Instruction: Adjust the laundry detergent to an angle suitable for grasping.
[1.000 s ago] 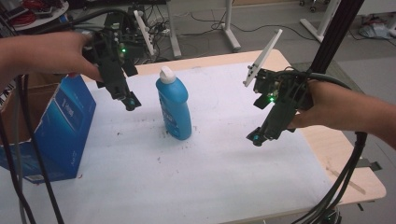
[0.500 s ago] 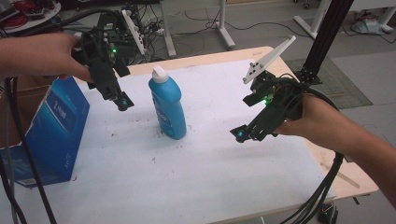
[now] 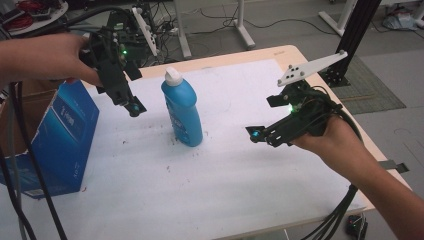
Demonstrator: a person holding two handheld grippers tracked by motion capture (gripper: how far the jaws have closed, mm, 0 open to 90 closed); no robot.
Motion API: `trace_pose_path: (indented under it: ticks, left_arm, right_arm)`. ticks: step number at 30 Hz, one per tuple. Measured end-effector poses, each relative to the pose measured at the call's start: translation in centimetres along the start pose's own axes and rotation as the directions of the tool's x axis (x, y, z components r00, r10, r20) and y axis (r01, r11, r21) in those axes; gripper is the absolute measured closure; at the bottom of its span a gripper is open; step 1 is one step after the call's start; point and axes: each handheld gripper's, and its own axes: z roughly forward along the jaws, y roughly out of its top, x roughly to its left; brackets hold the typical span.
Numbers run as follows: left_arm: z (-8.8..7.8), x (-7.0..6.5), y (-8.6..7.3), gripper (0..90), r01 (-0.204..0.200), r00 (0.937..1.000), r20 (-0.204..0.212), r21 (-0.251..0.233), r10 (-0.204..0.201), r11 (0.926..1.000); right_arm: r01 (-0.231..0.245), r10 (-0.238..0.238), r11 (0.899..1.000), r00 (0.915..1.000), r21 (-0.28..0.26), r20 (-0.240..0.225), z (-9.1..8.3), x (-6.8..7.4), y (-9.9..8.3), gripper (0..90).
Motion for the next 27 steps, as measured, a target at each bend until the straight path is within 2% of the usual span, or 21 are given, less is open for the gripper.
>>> trace_pose_path:
  ticks: [5,13,19,20,27]
  left_arm:
    - [0.0,0.0,0.1,1.7,-0.005,1.0,-0.001,0.004,0.005,1.0]
    - [0.0,-0.1,0.0,1.7,-0.006,1.0,-0.006,0.005,0.006,1.0]
    - [0.1,-0.2,-0.1,1.7,-0.007,1.0,-0.004,0.006,0.007,1.0]
    - [0.2,-0.3,-0.1,1.7,-0.006,1.0,-0.004,0.007,0.006,1.0]
    - [0.2,-0.4,-0.1,1.7,-0.011,0.9999,-0.003,0.007,0.011,0.9999]
  right_arm:
    - [-0.04,0.043,0.996,0.9983,-0.077,0.039,0.2,0.4,-1.0,1.7]
    - [-0.063,0.086,0.982,0.9887,-0.179,0.123,0.4,1.2,-1.8,1.6]
    - [-0.078,0.11,0.977,0.9813,-0.196,0.158,0.9,1.5,-2.1,1.6]
    - [-0.076,0.112,0.977,0.978,-0.2,0.176,1.2,1.8,-2.3,1.6]
    - [-0.083,0.126,0.972,0.9736,-0.22,0.19,2.2,2.7,-2.4,1.6]
